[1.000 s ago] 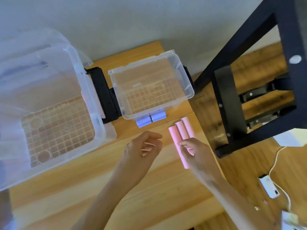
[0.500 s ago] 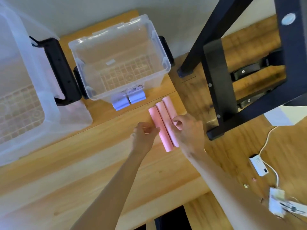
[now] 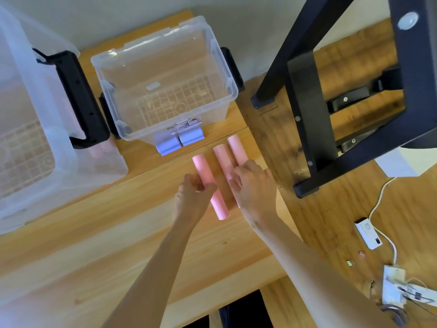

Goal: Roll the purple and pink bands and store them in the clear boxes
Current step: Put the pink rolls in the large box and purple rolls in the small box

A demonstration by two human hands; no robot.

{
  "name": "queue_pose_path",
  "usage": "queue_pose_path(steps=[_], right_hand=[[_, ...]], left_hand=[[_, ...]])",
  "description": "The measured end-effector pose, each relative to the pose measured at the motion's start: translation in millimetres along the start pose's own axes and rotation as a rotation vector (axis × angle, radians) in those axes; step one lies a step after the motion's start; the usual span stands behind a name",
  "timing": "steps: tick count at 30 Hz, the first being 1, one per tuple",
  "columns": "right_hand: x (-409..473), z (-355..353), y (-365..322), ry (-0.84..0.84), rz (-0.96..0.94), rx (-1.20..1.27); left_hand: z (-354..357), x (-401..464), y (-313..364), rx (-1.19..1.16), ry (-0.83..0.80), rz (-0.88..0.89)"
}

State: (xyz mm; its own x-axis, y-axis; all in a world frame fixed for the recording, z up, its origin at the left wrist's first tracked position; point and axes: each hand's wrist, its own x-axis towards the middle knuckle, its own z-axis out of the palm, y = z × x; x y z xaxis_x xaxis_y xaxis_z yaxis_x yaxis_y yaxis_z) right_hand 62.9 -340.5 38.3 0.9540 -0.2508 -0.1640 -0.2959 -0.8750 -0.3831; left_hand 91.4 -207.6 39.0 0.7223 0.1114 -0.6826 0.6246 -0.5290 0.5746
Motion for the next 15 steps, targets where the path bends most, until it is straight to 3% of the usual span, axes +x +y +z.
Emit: queue_pose_path(steps=[15], right_hand=[[5,12,-29,-0.132,0.093,-0.018]], left_hand=[[-32,0,-24,-0.319,-0.108,-0.105]])
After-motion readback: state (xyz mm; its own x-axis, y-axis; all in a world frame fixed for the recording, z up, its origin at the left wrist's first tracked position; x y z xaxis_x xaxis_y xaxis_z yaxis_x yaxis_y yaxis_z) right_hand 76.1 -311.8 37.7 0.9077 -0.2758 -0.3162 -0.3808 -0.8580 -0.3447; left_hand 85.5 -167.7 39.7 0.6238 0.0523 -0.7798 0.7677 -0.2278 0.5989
